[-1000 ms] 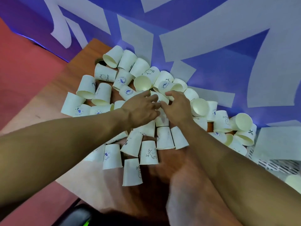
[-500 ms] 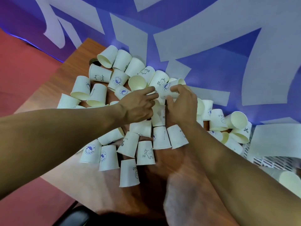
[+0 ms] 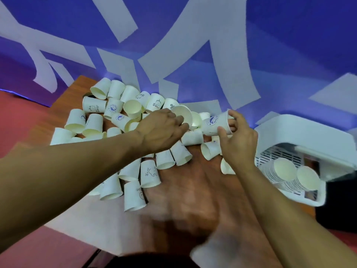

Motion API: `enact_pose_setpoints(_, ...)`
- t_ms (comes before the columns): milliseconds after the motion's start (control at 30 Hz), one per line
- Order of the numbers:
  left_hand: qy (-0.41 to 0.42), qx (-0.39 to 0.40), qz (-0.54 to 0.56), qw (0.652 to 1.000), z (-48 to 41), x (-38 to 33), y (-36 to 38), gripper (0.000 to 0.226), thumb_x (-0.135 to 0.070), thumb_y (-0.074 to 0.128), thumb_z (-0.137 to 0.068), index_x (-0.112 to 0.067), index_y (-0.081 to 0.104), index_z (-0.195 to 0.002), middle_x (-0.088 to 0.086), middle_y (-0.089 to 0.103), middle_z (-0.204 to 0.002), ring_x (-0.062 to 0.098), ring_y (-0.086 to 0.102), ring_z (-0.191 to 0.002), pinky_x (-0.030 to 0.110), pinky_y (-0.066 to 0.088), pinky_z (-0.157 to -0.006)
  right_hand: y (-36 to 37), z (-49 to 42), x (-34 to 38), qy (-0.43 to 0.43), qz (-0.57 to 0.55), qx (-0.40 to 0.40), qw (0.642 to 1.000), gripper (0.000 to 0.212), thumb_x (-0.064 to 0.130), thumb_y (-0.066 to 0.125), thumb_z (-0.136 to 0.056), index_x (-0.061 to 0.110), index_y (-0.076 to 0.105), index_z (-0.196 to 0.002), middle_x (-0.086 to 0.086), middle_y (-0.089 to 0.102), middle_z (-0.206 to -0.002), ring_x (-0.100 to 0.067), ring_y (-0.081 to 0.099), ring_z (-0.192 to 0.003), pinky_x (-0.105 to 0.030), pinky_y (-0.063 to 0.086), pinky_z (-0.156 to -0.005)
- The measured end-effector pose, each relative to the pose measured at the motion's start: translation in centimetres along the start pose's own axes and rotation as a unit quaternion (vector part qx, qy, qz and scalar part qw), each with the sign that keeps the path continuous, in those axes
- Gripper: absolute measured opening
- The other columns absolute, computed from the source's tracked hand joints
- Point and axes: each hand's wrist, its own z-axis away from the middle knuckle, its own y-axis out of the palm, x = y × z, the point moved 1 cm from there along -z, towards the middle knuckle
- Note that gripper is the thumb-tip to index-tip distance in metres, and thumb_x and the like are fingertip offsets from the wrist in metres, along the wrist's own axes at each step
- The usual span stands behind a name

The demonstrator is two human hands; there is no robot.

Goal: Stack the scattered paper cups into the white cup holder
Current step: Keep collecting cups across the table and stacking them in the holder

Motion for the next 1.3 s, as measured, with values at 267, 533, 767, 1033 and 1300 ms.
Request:
enact_pose_setpoints(267, -0.021, -0.092, 0.079, 0.992, -7.4, -10.7, -4.6, 0.015, -0.021, 0.066, -0.08, -0.01, 0.057, -0.077, 0.008, 0.057, -0.067, 0.031, 0.052, -0.049, 0.03, 0.031, -0.048, -10.0, 3.7, -6.6, -0.029, 0.048, -0.081, 0.995, 0.046, 0.01, 0.07, -0.081, 0.016, 0.06, -0.126, -0.006, 0.072, -0.105, -0.024, 0.067, -0.096, -0.023, 0.04, -0.084)
enact_pose_setpoints(533, -0.038, -0.114, 0.123, 0.985, -14.3, -20.6, -5.8, 0.012, -0.026, 0.066, -0.077, -0.016, 0.061, -0.076, 0.001, 0.059, -0.066, 0.027, 0.055, -0.053, 0.025, 0.022, -0.049, -18.1, 6.7, -16.5, -0.021, 0.133, -0.107, 0.985, 0.043, 0.007, 0.067, -0.082, 0.018, 0.063, -0.124, -0.005, 0.072, -0.104, -0.024, 0.068, -0.092, -0.03, 0.047, -0.079)
enact_pose_setpoints(767, 0.028, -0.058, 0.093, 0.994, -18.5, -25.4, -4.3, 0.012, -0.02, 0.071, -0.072, -0.017, 0.061, -0.077, 0.001, 0.058, -0.062, 0.028, 0.054, -0.054, 0.028, 0.024, -0.054, -19.7, 6.6, -22.1, -0.059, 0.147, -0.08, 0.984, 0.04, 0.001, 0.066, -0.081, 0.014, 0.067, -0.119, -0.006, 0.072, -0.095, -0.027, 0.066, -0.088, -0.035, 0.052, -0.071)
enact_pose_setpoints(1033, 0.041, 0.066, 0.078, 0.994, -21.1, -26.9, -1.4, 0.016, -0.02, 0.05, -0.086, -0.015, 0.061, -0.096, 0.007, 0.065, -0.083, 0.031, 0.06, -0.074, 0.034, 0.033, -0.06, -16.6, 7.0, -26.0, -0.087, 0.106, -0.012, 0.991, 0.038, -0.005, 0.066, -0.077, 0.011, 0.071, -0.111, -0.005, 0.07, -0.086, -0.03, 0.064, -0.081, -0.035, 0.054, -0.066)
enact_pose_setpoints(1300, 0.008, 0.156, 0.163, 0.974, -22.2, -27.3, 1.7, 0.028, -0.008, 0.045, -0.085, -0.012, 0.06, -0.109, 0.01, 0.063, -0.099, 0.032, 0.057, -0.093, 0.038, 0.046, -0.072, -14.3, 6.6, -27.5, -0.078, 0.091, 0.028, 0.992, 0.033, 0.009, 0.058, -0.08, 0.01, 0.071, -0.111, -0.004, 0.07, -0.089, -0.028, 0.063, -0.083, -0.035, 0.054, -0.073)
